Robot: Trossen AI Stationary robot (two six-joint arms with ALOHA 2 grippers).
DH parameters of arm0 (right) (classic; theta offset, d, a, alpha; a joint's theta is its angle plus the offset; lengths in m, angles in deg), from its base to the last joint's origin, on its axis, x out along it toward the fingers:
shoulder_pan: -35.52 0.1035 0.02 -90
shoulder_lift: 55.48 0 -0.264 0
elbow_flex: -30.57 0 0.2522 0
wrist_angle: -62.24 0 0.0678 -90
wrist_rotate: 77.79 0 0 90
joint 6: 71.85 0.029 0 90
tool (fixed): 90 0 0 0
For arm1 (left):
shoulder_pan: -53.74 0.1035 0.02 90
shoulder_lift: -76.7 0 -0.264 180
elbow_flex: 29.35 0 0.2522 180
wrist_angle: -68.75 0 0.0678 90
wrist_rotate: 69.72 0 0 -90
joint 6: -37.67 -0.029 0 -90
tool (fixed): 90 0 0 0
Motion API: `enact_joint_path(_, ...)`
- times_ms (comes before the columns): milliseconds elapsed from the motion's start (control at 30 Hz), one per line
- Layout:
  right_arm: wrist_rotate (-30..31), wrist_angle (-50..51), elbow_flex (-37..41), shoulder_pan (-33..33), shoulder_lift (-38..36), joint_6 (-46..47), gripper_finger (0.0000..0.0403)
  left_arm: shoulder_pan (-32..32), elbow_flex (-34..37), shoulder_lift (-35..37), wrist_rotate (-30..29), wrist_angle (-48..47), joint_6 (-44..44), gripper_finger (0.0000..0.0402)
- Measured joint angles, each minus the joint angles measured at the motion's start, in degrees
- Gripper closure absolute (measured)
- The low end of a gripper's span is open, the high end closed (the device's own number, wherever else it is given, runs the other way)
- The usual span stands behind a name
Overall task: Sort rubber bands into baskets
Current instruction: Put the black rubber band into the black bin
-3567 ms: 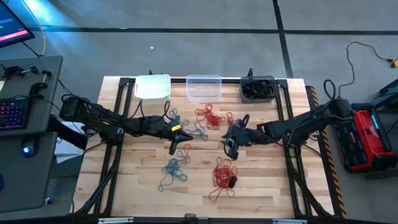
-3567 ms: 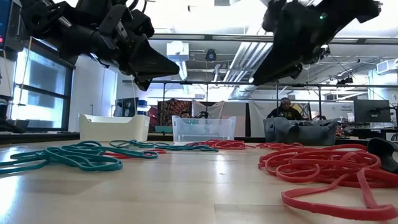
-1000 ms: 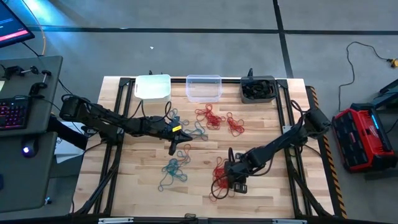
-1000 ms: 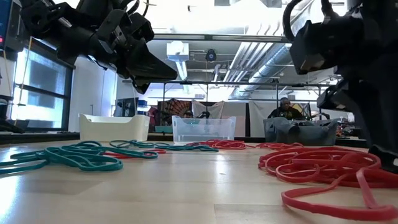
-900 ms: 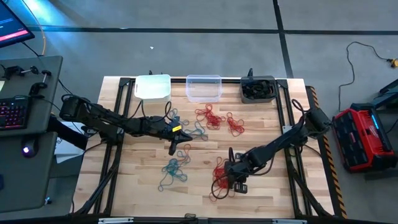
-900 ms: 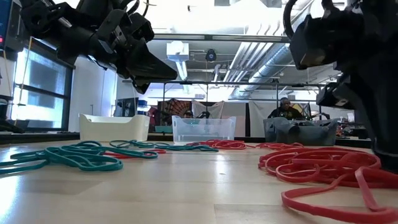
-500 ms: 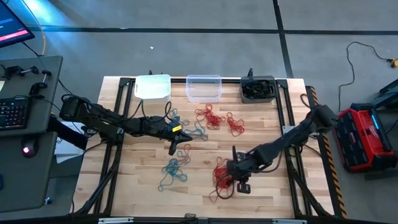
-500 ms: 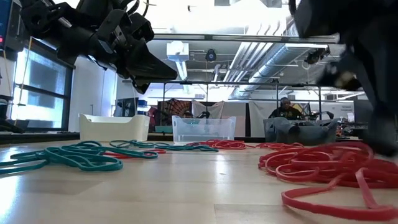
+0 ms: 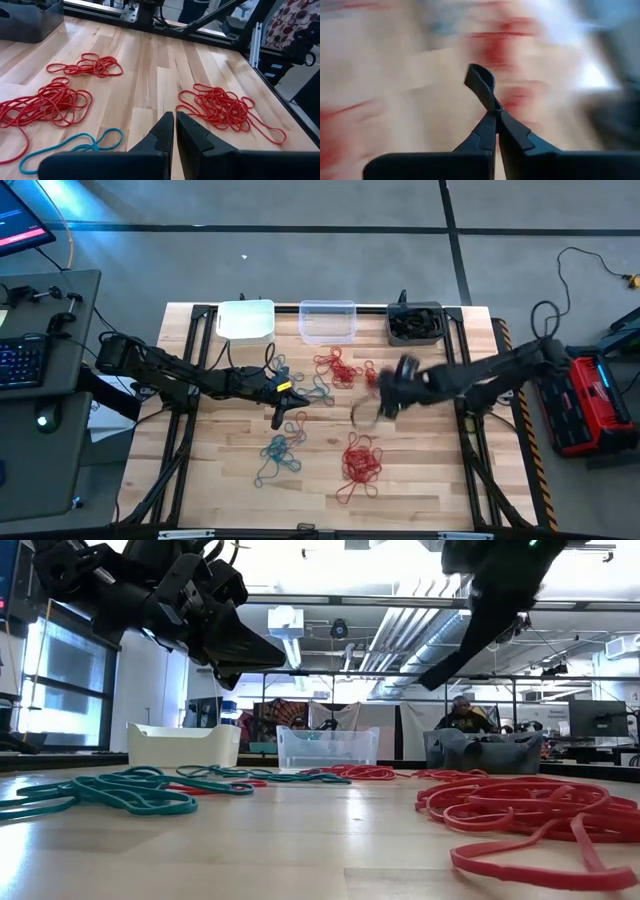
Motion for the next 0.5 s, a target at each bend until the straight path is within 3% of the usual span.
enact_joint_path(133,9.27,2.58,0.98,-9.7,-2.02,2.09,0.0402,0.02,0.0,0.0,0.0,0.2,0.44,0.0392)
enact_joint_path(500,10.32,-5.19,7.96,-34.38,-2.13,-6.2,0.0403,0.0,-0.01,0.0,-0.31,0.28,0.49,0.0392)
